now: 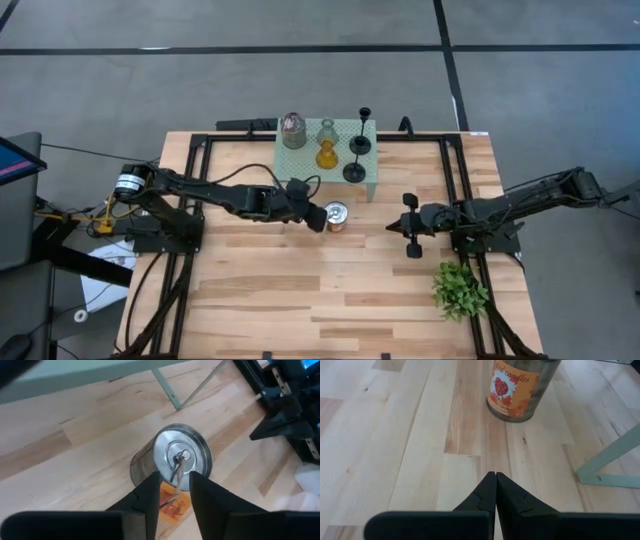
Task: Pick & Place candle stick holders
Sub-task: Put the silver scented candle on the shelf
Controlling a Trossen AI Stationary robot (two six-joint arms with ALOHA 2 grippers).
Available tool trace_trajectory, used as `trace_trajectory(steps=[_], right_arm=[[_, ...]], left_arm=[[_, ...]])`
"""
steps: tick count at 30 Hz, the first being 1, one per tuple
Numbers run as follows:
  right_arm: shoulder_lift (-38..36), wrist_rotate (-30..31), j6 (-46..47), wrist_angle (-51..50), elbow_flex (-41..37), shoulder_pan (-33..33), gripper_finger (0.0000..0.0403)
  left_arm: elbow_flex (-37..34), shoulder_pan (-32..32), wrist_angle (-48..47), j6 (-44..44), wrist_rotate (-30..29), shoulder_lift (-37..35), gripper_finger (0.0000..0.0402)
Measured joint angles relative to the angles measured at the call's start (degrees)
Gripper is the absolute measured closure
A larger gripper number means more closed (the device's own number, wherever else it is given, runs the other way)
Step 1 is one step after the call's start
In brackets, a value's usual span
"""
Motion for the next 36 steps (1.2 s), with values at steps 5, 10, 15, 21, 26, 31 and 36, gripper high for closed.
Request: trace_trajectory(steps=[5, 10, 15, 21, 26, 31, 36], right_arm=[[0.0, 0.0, 0.0, 0.0, 0.0, 0.0, 0.0403], [0.0, 0.0, 0.0, 0.0, 0.0, 0.0, 0.0403], [0.0, 0.0, 0.0, 0.2, 0.0, 0.0, 0.0403], [0.0, 0.0, 0.1, -0.2, 0.1, 0.0, 0.0403], [0.0, 0.0, 0.2, -0.2, 0.1, 0.0, 0.0403], [0.0, 0.0, 0.6, -0.4, 0.1, 0.0, 0.0403], [0.0, 0.0, 0.6, -0.7, 0.1, 0.0, 0.0403]], left_arm=[[0.0, 0.3, 0.2, -2.9, 0.0, 0.0, 0.0333], [0.0, 0.5, 0.4, -5.2, 0.4, 0.6, 0.0351], [0.0, 0.4, 0.6, -5.7, 1.8, 2.5, 0.0333], [0.0, 0.7, 3.9, -7.5, 2.1, 8.2, 0.0291], [-0.2, 2.3, 5.9, -7.5, 5.7, 9.7, 0.0258], [-0.1, 3.7, 9.4, -7.5, 6.0, 8.4, 0.0242], [0.0, 4.2, 12.5, -7.3, 7.3, 5.7, 0.0244]])
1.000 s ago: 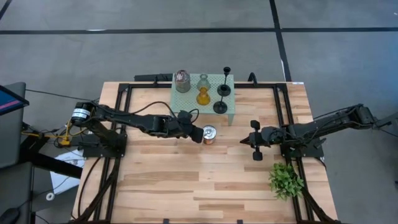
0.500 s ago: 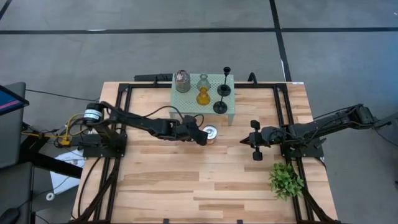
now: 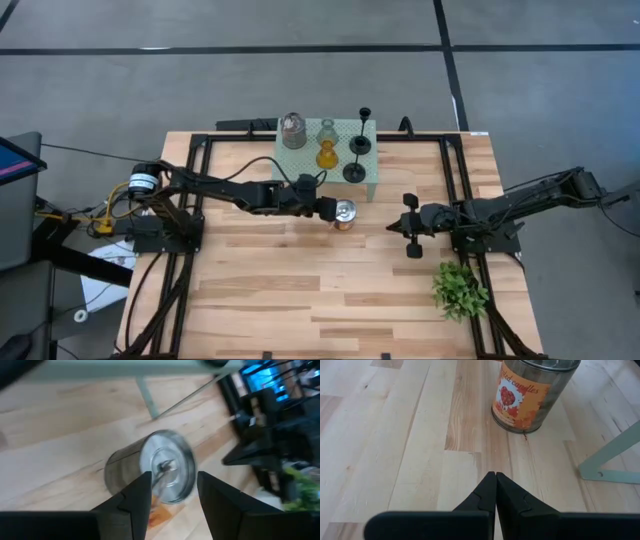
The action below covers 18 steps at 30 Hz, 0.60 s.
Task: Pick & Place candle stick holders
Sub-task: Put the silver scented candle on the shelf
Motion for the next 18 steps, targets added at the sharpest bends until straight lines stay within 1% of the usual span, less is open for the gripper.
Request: trace_trajectory(steps=[6, 12, 18], right_arm=[[0.0, 0.0, 0.0, -0.1, 0.0, 0.0, 0.0403], [0.0, 0.0, 0.0, -0.1, 0.0, 0.0, 0.0403], [0.0, 0.0, 0.0, -0.1, 0.0, 0.0, 0.0403]], left_arm=[[0.0, -0.1, -0.2, 1.4, 0.0, -0.9, 0.0257], [-0.1, -0.1, -0.1, 1.3, 0.1, 2.2, 0.0269], [-0.1, -0.1, 0.4, 1.3, 0.0, 3.5, 0.0270]])
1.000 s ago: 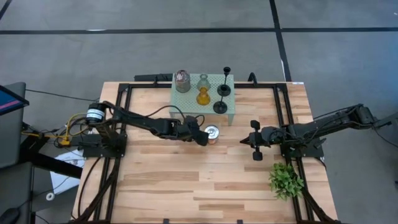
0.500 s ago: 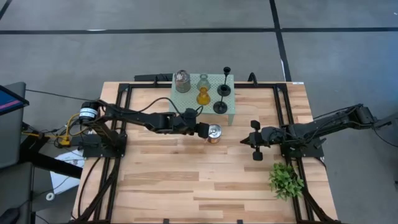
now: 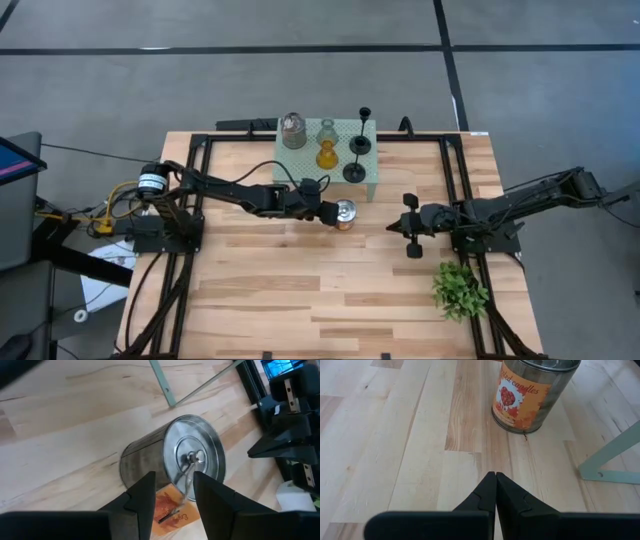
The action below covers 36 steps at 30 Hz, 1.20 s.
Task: Pick & Place candle stick holders
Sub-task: Put the silver scented candle on the shelf
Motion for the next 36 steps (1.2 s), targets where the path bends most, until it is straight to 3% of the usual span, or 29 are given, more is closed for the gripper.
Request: trace_trajectory(steps=[11, 18, 25, 29, 36], right_arm=[[0.0, 0.0, 0.0, 0.0, 0.0, 0.0, 0.0403], [0.0, 0.0, 0.0, 0.0, 0.0, 0.0, 0.0403], [0.0, 0.0, 0.0, -0.3, 0.0, 0.0, 0.0403], [0.0, 0.0, 0.0, -0.4, 0.0, 0.0, 0.0403], [0.0, 0.0, 0.0, -0.5, 0.0, 0.0, 0.0403]], left_arm=[[0.0, 0.0, 1.3, 0.0, -0.9, 0.2, 0.0270], [0.0, 0.3, 6.0, 0.0, -0.9, 4.0, 0.0270], [0.1, 1.1, 8.1, -0.1, 1.9, 6.2, 0.0272], [0.1, 1.1, 8.1, 0.0, 2.2, 5.9, 0.0302], [0.0, 1.0, 7.9, 3.5, 4.3, 5.4, 0.0390]])
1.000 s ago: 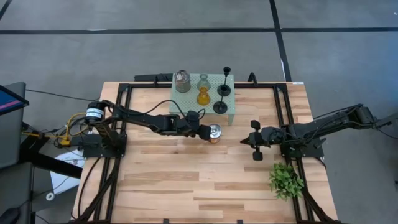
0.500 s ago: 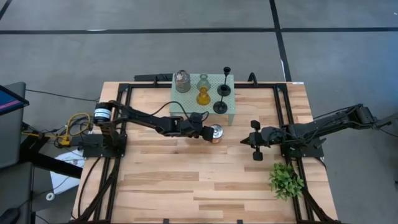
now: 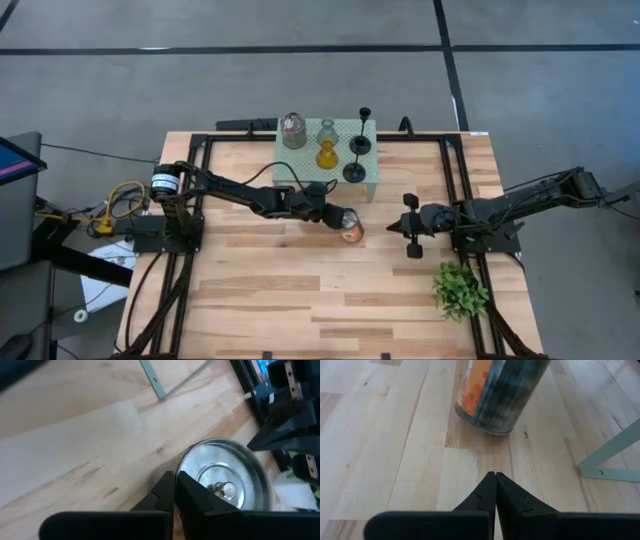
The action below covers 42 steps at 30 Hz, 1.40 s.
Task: Pick & Place candle stick holders
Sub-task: Put the silver scented candle on the shelf
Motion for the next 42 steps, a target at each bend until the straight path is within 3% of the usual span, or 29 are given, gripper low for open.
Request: trace_trajectory(steps=[11, 19, 36, 42], right_arm=[[0.0, 0.0, 0.0, -0.2, 0.0, 0.0, 0.0403], [0.0, 0.0, 0.0, -0.2, 0.0, 0.0, 0.0403], [0.0, 0.0, 0.0, 0.0, 0.0, 0.0, 0.0403], [0.0, 0.0, -0.5, 1.0, 0.0, -1.0, 0.0403]], left_arm=[[-0.1, -2.0, -0.5, 1.9, -0.7, -0.9, 0.0397], [-0.1, -4.2, -3.6, 5.8, -5.4, -10.3, 0.0399], [0.0, -9.5, -22.5, 9.0, -24.2, -32.0, 0.0400], [11.4, -6.9, -38.7, 10.4, -25.2, -32.4, 0.0400]])
